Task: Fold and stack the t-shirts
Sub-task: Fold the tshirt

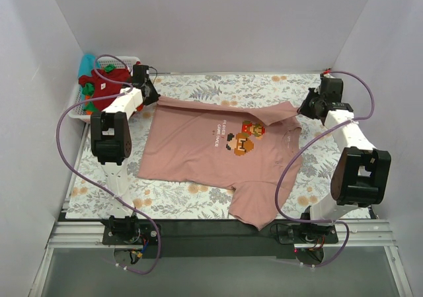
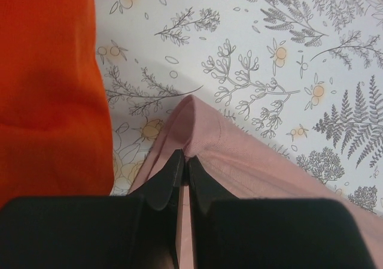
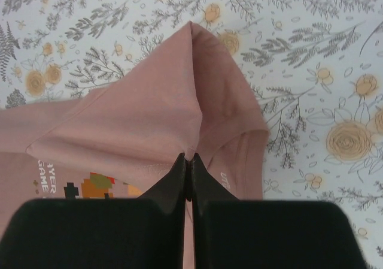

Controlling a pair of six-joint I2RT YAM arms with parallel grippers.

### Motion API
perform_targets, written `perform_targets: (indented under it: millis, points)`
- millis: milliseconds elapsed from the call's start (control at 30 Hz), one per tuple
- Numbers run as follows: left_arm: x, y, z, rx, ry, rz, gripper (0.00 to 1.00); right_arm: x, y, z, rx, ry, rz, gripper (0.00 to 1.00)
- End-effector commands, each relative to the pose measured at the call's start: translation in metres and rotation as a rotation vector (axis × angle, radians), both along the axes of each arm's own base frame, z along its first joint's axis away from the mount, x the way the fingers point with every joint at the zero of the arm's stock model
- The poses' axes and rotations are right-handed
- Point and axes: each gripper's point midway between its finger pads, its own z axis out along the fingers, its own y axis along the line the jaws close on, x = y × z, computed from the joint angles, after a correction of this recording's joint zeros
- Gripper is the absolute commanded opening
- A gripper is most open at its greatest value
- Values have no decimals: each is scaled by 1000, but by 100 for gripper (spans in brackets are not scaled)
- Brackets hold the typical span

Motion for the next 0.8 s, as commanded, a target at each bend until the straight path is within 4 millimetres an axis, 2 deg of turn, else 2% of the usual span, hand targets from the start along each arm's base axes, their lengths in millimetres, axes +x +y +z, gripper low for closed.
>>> perform_targets:
  millis: [0, 100, 133, 200, 333, 367, 467, 633, 767]
  points:
    - [-11, 12, 38, 7, -25, 43, 0, -17, -5, 6, 13, 21, -69, 1]
    - [-18, 12, 32, 0, -4, 47, 0, -30, -5, 1, 18, 43, -90, 1]
    - [-20, 11, 31, -7, 0, 49, 0, -33, -4, 6, 18, 34, -91, 1]
    - [-25, 10, 27, -12, 22, 47, 0, -43, -9, -2, -2, 57, -118, 1]
    - [-36, 14, 14, -1, 71, 78, 0, -61, -5, -11, 25, 82, -128, 1]
    - [-38, 15, 12, 1, 78, 81, 0, -67, -4, -21, 27, 105, -129, 1]
    - [-44, 14, 2, -6, 104, 83, 0, -76, -3, -32, 37, 135, -136, 1]
    - [-55, 10, -21, -28, 164, 80, 0, -93, -4, -71, 27, 219, -156, 1]
    - [-64, 14, -31, -15, 188, 102, 0, -97, -5, -85, 21, 251, -151, 1]
